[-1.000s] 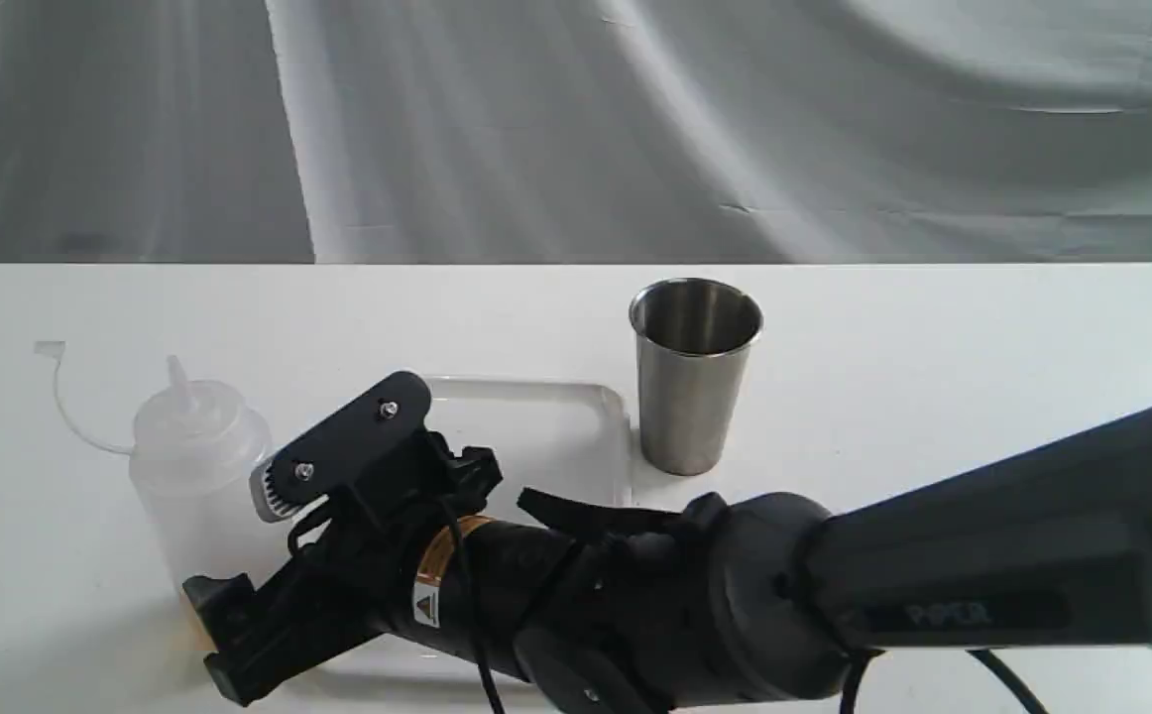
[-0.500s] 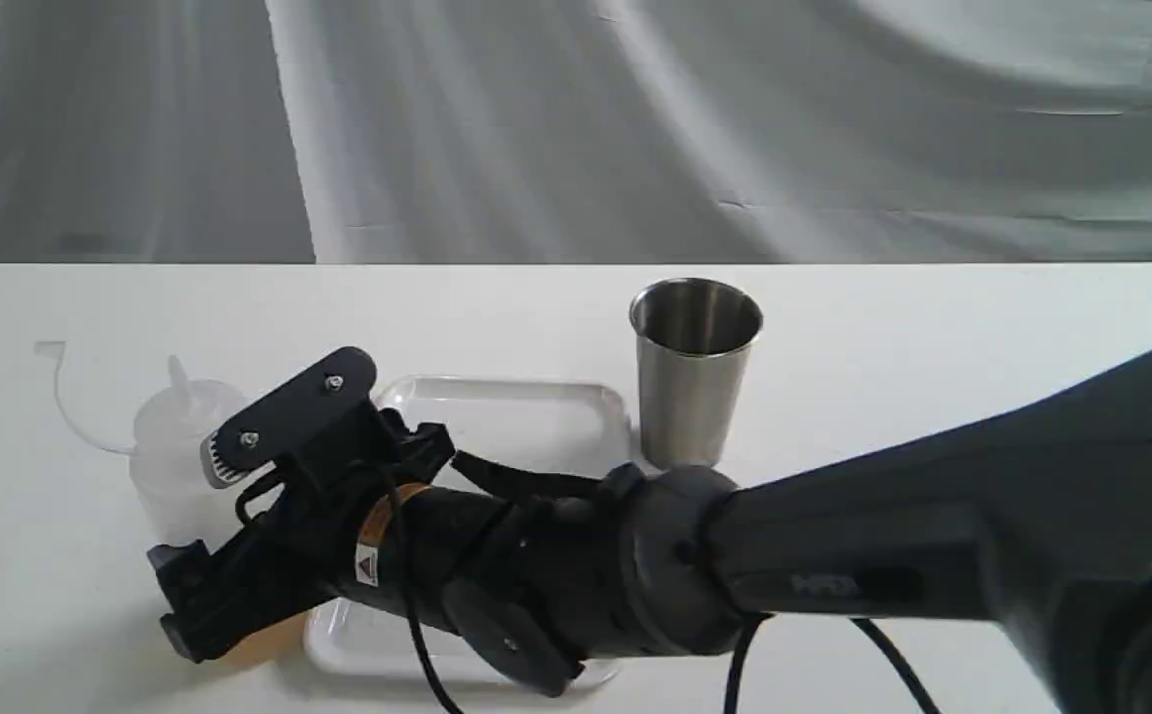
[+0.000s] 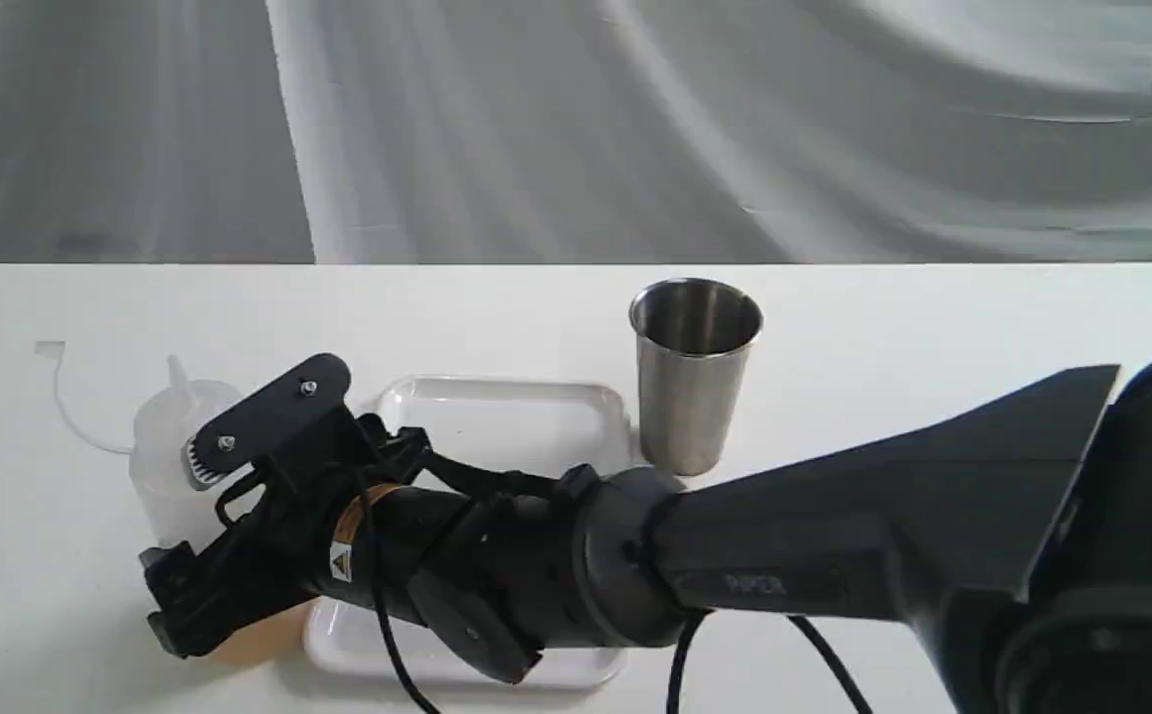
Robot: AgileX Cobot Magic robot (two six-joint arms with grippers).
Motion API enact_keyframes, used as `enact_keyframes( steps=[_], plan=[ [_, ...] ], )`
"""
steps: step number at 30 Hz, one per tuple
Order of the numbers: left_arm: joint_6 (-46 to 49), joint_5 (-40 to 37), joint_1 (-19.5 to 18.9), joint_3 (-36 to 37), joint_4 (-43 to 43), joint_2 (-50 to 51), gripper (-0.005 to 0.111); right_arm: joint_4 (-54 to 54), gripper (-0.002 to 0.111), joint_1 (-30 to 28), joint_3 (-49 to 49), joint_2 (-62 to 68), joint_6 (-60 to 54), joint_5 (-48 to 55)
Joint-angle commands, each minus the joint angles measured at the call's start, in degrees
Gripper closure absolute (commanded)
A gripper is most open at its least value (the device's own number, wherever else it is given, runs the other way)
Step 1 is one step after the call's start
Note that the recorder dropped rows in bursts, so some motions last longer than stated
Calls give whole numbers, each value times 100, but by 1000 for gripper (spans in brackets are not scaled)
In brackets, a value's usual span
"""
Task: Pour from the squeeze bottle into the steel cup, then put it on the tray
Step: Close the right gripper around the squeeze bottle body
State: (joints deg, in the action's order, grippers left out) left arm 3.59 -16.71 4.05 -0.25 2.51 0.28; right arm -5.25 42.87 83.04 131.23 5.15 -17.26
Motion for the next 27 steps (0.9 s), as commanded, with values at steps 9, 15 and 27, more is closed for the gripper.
enact_keyframes(
  steps=[9, 15, 27],
  plan=[
    [-10, 37, 18, 25, 3, -28, 98, 74, 18, -6, 37, -2, -21, -1],
    [-10, 37, 18, 25, 3, -28, 98, 81, 32, 4, 37, -2, -21, -1],
    [-10, 37, 18, 25, 3, -28, 98, 81, 70, 51, 37, -73, 19, -1]
  ],
)
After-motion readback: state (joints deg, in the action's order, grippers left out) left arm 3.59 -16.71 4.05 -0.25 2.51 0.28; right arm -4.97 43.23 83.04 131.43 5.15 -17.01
